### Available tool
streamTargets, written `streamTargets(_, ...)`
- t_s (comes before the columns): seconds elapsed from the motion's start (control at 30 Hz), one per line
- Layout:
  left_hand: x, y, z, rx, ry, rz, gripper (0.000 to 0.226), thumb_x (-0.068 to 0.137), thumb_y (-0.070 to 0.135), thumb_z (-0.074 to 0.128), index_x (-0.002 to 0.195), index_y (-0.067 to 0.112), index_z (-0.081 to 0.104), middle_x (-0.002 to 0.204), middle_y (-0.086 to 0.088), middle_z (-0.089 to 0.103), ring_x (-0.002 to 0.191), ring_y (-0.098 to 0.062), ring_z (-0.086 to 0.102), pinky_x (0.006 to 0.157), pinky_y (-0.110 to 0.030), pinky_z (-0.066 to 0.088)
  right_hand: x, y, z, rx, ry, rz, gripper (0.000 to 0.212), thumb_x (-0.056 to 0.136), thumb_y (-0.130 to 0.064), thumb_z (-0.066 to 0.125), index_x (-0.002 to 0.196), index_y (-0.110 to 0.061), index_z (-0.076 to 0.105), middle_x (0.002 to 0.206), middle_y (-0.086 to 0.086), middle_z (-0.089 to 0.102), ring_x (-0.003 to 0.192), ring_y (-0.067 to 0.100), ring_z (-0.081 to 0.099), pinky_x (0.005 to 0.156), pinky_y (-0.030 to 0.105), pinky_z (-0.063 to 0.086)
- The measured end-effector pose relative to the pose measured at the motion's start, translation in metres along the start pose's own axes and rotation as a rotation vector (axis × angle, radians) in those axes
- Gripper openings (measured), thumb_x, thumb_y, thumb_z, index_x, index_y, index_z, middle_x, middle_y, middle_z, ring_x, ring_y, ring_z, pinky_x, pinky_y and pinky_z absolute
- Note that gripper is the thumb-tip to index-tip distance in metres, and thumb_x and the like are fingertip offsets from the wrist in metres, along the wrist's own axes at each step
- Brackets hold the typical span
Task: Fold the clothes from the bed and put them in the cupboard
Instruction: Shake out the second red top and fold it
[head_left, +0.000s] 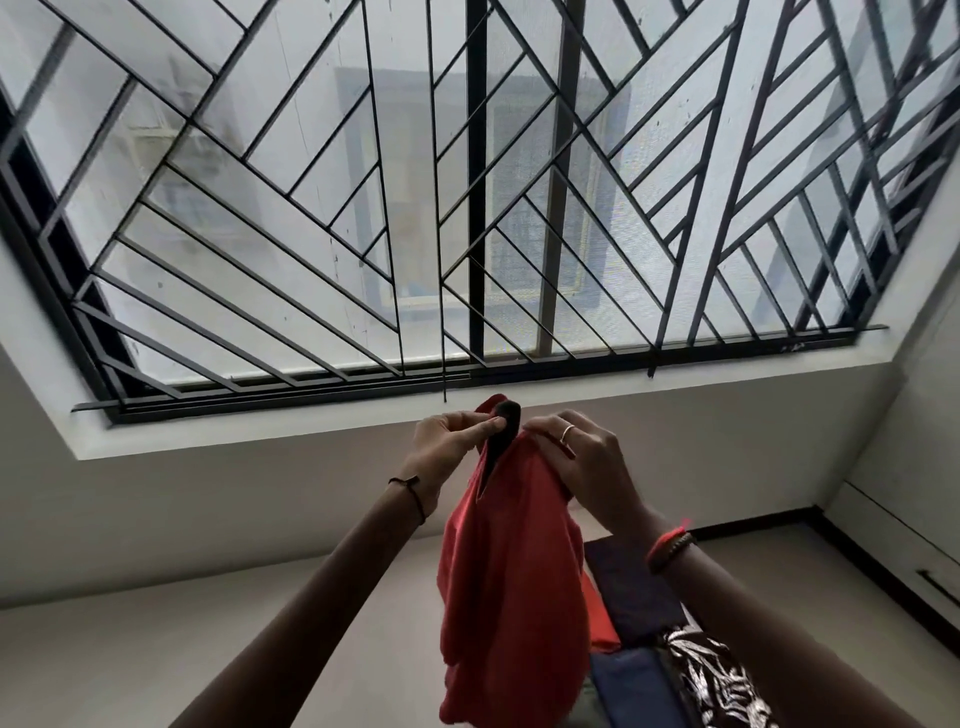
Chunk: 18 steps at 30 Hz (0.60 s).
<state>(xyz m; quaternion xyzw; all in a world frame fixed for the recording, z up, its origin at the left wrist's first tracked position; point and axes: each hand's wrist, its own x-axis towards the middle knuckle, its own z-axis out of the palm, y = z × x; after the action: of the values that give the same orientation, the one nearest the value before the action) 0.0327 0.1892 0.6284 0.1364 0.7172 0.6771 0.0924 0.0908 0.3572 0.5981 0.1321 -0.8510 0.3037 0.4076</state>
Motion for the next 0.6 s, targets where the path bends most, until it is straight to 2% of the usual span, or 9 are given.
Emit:
streamTargets(0.13,-0.004,0.004,0.001,0.054,-0.064,0.060,0.021,0.081,0.010,0.071,0.097,-0.004,0.070,0.072,0.003,0.064,0.054,0.013,0.054,0.053,-0.003,0.038,0.012,0.000,-0.003,-0.047,-0.047,-0.120,0.020,0.089,-0.015,0.062,0.106,-0.008,0.071,0.093,0.006,0.068,0.090,0.018,0.065,0.081,0.029,0.052)
streamTargets(0.3,-0.006,0.004,0.000,0.105,-0.069,0.105,0.020,0.080,0.006,0.071,0.095,-0.006,0.070,0.071,0.001,0.065,0.057,0.010,0.058,0.057,-0.004,0.044,0.019,0.000,-0.002,0.012,-0.149,-0.070,0.028,0.092,-0.029,0.056,0.110,-0.013,0.071,0.096,0.003,0.068,0.091,0.010,0.065,0.079,0.028,0.053)
streamTargets(0.37,-0.008,0.003,-0.001,0.120,-0.070,0.118,0.021,0.080,0.006,0.071,0.096,-0.007,0.069,0.073,0.001,0.065,0.058,0.011,0.058,0.058,-0.004,0.043,0.021,-0.001,-0.002,0.032,-0.191,-0.032,0.026,0.091,-0.027,0.059,0.108,-0.013,0.072,0.096,0.003,0.069,0.090,0.011,0.066,0.081,0.025,0.052)
streamTargets(0.5,-0.012,0.000,0.000,0.122,-0.079,0.113,0.020,0.084,0.008,0.067,0.099,-0.005,0.069,0.076,0.002,0.065,0.056,0.013,0.055,0.054,-0.003,0.039,0.023,-0.004,-0.005,0.034,-0.264,-0.018,0.025,0.087,-0.019,0.061,0.106,-0.006,0.072,0.096,0.007,0.071,0.091,0.007,0.064,0.084,0.008,0.045)
streamTargets(0.6,-0.017,-0.002,0.003,0.104,-0.085,0.131,0.021,0.083,0.017,0.069,0.098,0.001,0.071,0.086,-0.002,0.067,0.067,0.009,0.058,0.058,-0.005,0.041,0.024,-0.005,-0.006,0.018,-0.278,-0.029,0.025,0.086,-0.015,0.063,0.105,-0.002,0.071,0.096,0.011,0.071,0.093,0.008,0.062,0.086,0.001,0.039)
